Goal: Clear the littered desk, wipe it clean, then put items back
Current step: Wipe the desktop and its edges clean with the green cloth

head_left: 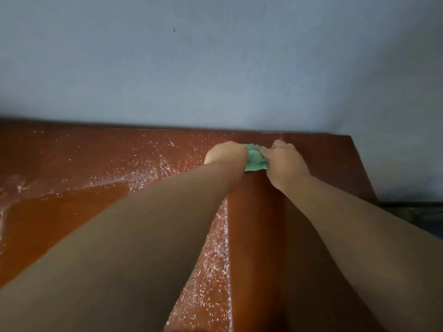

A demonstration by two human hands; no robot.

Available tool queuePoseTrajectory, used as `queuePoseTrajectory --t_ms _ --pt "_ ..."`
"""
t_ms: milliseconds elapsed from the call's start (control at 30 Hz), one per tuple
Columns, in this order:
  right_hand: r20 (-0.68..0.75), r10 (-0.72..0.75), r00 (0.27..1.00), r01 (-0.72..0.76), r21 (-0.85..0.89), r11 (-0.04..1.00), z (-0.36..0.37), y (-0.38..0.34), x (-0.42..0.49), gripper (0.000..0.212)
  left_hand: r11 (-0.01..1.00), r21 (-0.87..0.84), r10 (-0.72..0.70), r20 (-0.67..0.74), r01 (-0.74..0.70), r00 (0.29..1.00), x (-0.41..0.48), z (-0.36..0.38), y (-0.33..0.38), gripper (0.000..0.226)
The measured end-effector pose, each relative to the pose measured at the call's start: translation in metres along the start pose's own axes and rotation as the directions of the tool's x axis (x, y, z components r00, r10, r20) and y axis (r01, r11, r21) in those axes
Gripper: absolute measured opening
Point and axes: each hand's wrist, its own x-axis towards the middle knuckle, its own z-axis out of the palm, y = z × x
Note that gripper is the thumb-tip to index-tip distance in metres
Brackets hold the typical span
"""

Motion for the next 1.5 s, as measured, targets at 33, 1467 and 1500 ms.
queuePoseTrajectory --t_ms 33,1467,1500 --pt "-0.015 0.011 1.0 -0.011 -0.006 1.0 -0.001 0.001 0.012 0.05 1.0 -0.016 0.001 -0.014 -0.001 1.0 0.01 -0.006 -0.001 0.037" --pt "0.09 -0.192 0.977 0.185 0.079 0.979 0.065 0.075 -0.507 0.053 0.996 0.049 0.068 0.047 -0.07 0.997 -0.422 0.219 0.173 0.033" --pt "0.108 -0.206 0.972 0.197 0.089 0.976 0.063 0.076 -0.508 0.05 0.997 0.048 0.063 0.049 -0.065 0.997 -0.422 0.22 0.173 0.033"
